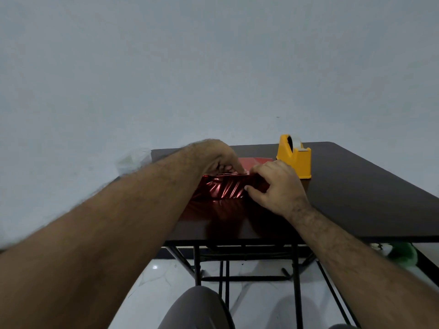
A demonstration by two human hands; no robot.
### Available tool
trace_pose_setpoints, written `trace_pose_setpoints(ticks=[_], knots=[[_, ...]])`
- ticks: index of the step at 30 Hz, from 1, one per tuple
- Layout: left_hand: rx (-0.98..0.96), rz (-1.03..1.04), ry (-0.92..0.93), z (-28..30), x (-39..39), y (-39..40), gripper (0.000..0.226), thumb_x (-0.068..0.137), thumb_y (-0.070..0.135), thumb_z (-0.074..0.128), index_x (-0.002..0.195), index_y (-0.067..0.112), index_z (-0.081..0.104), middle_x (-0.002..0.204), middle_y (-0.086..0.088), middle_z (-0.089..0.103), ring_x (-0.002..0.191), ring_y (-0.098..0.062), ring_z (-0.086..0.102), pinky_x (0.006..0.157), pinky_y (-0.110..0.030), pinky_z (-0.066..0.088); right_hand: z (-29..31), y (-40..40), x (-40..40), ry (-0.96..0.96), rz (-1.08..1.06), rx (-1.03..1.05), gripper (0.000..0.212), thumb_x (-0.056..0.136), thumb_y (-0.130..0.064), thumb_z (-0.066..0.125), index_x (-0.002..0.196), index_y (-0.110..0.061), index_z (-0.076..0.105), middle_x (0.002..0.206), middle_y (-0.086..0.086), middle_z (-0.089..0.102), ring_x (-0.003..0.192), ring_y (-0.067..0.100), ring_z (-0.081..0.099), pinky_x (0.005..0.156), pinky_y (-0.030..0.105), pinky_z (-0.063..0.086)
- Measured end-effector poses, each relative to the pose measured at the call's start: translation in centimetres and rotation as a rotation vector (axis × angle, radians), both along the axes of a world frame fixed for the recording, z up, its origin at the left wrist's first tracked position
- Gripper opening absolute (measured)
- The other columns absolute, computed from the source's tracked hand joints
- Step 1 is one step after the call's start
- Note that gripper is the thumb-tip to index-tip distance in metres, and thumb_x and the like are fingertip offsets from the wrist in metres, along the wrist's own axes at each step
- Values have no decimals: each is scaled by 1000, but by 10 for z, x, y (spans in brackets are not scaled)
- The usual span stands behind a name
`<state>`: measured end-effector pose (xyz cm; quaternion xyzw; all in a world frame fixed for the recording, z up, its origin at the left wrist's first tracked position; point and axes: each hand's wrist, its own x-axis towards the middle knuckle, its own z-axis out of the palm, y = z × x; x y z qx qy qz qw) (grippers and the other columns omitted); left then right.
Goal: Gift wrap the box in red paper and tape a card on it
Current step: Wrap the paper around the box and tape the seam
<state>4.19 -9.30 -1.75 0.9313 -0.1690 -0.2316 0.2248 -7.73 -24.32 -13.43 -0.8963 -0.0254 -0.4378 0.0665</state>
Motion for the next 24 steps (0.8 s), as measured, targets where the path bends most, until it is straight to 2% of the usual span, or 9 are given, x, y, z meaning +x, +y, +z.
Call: trace_pose_setpoints(ticks=[2,4,8,12,17,20,24], knots=[[11,3,-6,0,3,4,47,96,32,81,64,19,48,48,7,41,38,-7,31,37,-18,28,0,2,0,3,15,-14,51,83,-56,70,121,-21,73,102,-7,70,99,20,61,86,42,51],[19,8,-13,2,8,10,48,96,32,80,64,19,47,46,8,40,42,-8,30,40,-21,29,0,3,-1,13,27,-44,55,85,-58,68,128,-24,73,99,-7,65,96,19,58,83,40,50],[35,10,-9,4,14,20,44,96,28,80,65,19,49,58,6,41,49,-8,28,43,-21,27,0,5,-2,-10,1,-52,51,86,-61,67,122,-27,78,94,-8,64,95,18,57,81,39,47],[6,28,-11,11,17,21,37,94,16,78,66,17,54,50,6,41,40,-7,28,36,-16,25,1,8,-3,-16,-55,-47,52,84,-62,65,117,-24,79,99,-8,70,102,20,61,86,39,45],[-33,-11,-6,4,8,-4,42,90,26,85,65,18,53,57,5,42,51,-9,28,52,-21,24,0,6,-3,-38,-31,48,52,80,-60,70,110,-18,78,98,-6,73,98,21,62,85,39,47],[-78,-8,-3,-3,11,-12,38,87,23,88,68,16,56,64,3,44,55,-9,31,58,-22,26,2,8,-5,-35,15,90,52,79,-61,72,110,-19,77,98,-8,73,97,20,64,86,43,50],[-104,-21,-136,-1,4,-13,38,77,34,95,85,8,69,80,-6,63,70,-21,57,72,-32,49,5,11,-7,-23,83,212,58,73,-61,78,112,-22,60,99,-13,68,98,14,64,86,44,53]])
